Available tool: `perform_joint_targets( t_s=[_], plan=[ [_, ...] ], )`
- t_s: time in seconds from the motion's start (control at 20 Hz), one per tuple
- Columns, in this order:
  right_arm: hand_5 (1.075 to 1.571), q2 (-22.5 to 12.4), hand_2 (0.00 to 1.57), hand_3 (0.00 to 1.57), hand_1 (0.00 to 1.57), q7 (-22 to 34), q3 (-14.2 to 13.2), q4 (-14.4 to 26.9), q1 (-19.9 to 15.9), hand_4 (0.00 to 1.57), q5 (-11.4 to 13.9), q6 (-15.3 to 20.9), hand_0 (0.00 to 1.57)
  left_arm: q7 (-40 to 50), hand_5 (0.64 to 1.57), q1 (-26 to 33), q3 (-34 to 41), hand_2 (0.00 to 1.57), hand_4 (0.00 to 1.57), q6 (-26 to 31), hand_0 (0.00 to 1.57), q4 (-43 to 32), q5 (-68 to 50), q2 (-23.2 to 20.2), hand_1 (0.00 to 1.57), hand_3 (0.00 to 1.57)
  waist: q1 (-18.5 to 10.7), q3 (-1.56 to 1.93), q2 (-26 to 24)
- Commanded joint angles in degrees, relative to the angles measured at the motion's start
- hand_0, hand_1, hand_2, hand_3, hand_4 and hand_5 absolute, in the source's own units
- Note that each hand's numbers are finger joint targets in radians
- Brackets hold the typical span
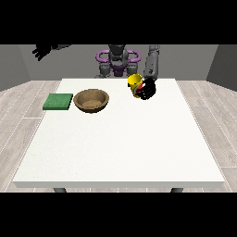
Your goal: Pick the cup and pour the ball into the bowl, then pick the bowl and place it on the pad
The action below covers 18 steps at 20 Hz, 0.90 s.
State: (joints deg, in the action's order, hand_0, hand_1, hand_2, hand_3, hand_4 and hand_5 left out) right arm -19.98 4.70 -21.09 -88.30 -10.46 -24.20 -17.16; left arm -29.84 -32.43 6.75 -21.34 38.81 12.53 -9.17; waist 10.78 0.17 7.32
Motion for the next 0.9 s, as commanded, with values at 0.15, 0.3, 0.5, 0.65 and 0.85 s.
perform_joint_targets(
  t_s=[0.15, 0.3, 0.5, 0.65, 0.85],
  plan=[
    [1.562, 0.1, 0.0, 0.17, 0.0, 0.5, 1.6, 5.1, -1.8, 0.64, 1.3, -0.5, 0.0, 15.0, 1.533, -6.3, -13.9, 1.57, 1.45, -15.3, 1.36, -3.5, 22.1, -3.1, 1.36, 1.57, 0.7, 0.3, -4.0],
    [1.559, 1.1, 0.0, 0.1, 0.0, 0.1, 2.1, 8.0, -1.1, 0.67, 2.2, -0.2, 0.0, 25.9, 1.535, -9.9, -19.2, 1.57, 1.46, -15.6, 1.36, -6.3, 29.8, -1.4, 1.36, 1.57, -0.1, 0.16, -7.0],
    [1.559, -1.2, 0.0, 0.07, 0.0, -2.7, -1.8, 14.2, 0.2, 0.69, 1.1, -2.3, 0.0, 36.9, 1.535, -10.9, -25.1, 1.57, 1.46, -16.3, 1.36, -8.2, 38.0, 6.3, 1.36, 1.57, -2.9, -0.03, -9.4],
    [1.559, -4.0, 0.0, 0.0, 0.0, -1.9, -2.5, 16.3, 0.1, 0.68, -0.7, -6.4, 0.0, 43.5, 1.545, -15.8, -27.4, 1.57, 1.44, -12.7, 1.36, -10.7, 43.4, 5.2, 1.36, 1.57, -2.2, -0.05, -9.6],
    [1.56, -2.4, 0.0, 0.17, 0.0, -2.5, -1.3, 20.6, -2.3, 0.7, 1.1, -4.6, 0.0, 54.9, 1.529, -19.2, -35.9, 1.57, 1.47, -8.0, 1.31, -10.0, 49.8, 9.0, 1.31, 1.57, -2.4, -0.04, -10.8]
  ],
)
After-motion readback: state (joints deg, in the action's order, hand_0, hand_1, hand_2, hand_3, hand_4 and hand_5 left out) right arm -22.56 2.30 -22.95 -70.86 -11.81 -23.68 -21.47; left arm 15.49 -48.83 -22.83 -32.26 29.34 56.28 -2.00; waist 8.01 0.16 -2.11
